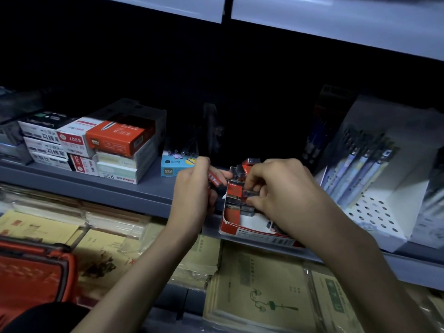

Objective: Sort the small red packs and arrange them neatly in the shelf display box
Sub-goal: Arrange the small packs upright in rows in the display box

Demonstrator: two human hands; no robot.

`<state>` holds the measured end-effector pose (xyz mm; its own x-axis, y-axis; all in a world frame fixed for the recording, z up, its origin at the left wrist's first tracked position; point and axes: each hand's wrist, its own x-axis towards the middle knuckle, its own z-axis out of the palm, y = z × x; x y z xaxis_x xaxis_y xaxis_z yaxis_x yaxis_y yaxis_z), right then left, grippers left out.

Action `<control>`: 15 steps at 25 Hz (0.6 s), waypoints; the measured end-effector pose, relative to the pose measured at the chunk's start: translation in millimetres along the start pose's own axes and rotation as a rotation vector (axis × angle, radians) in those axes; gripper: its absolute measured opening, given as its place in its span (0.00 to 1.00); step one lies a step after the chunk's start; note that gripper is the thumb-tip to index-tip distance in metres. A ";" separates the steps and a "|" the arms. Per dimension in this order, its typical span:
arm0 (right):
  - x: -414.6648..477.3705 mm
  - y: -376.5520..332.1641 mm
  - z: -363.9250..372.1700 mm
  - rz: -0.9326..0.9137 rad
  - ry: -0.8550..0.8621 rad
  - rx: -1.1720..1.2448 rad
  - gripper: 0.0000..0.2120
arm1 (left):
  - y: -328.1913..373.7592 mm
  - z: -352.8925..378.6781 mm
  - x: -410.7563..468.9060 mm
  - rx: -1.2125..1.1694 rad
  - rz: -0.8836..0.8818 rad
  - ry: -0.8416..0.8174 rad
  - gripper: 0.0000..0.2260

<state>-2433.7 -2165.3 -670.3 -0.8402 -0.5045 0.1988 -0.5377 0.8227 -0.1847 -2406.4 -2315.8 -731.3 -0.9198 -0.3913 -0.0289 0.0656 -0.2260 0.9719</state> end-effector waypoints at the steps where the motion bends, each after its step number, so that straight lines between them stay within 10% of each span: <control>1: 0.3 0.4 3.1 -0.001 -0.012 0.014 0.07 | 0.2 0.1 0.4 0.001 -0.007 0.000 0.26; 7: -3.2 13.1 -5.5 0.046 -0.120 0.167 0.10 | 1.1 -0.3 2.0 0.010 -0.003 0.016 0.24; 15: 10.5 23.8 -14.2 0.121 0.226 0.137 0.15 | 2.3 1.2 -0.7 0.027 0.015 0.014 0.23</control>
<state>-2454.3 -2147.2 -659.0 -0.8702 -0.3205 0.3742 -0.4516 0.8226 -0.3456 -2406.0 -2314.9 -728.8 -0.9135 -0.4065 -0.0172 0.0689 -0.1962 0.9781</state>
